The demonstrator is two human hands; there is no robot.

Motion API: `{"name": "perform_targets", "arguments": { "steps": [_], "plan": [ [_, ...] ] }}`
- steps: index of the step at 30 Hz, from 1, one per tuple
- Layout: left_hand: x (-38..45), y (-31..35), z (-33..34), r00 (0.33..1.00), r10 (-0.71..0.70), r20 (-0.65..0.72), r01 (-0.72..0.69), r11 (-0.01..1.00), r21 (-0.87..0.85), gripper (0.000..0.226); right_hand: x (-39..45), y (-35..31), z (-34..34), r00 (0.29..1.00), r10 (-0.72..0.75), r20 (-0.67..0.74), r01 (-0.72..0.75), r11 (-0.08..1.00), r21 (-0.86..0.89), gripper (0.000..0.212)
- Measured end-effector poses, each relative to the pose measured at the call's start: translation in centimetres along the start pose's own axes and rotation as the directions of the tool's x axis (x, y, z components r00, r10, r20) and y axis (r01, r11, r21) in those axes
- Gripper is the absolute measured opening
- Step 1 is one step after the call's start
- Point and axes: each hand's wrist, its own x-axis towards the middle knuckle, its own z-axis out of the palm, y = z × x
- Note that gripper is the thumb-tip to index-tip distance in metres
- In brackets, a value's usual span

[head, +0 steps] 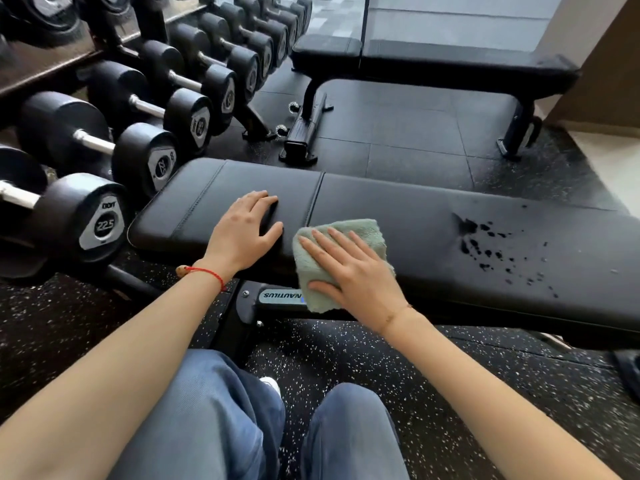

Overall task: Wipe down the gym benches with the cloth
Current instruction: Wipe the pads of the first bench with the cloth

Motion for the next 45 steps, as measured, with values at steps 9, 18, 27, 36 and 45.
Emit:
{"name": "perform_targets", "arguments": {
  "steps": [9,18,27,36,45],
  "plan": [
    [1.1,2.9,0.8,1.000,0.022,0.022,-0.021,0.999,-0.044,0.056,2.5,12.8,-0.7,0.884,0.443,0.149,-0.462,0.877,0.135,0.053],
    [1.1,3.0,1.9,0.999,0.054,0.003,-0.054,0.998,-0.022,0.062,-3.9,9.3,-2.5,0.992,0.049,0.117,-0.080,0.957,0.280,0.056],
    [0.9,3.5,1.8,0.999,0.029,-0.034,-0.030,0.999,-0.020,0.060,8.0,10.8,0.8,0.934,0.293,0.203,-0.328,0.929,0.169,0.055],
    [0.9,3.4,2.1,0.999,0.025,-0.031,-0.025,0.999,-0.027,0.061,-1.7,15.2,-1.5,0.965,0.237,0.115,-0.258,0.936,0.240,0.064],
    [0.9,3.1,1.9,0.999,0.036,-0.024,-0.037,0.999,-0.030,0.061,-4.7,9.8,-2.7,0.983,0.126,0.131,-0.159,0.946,0.282,0.061]
  ]
}}
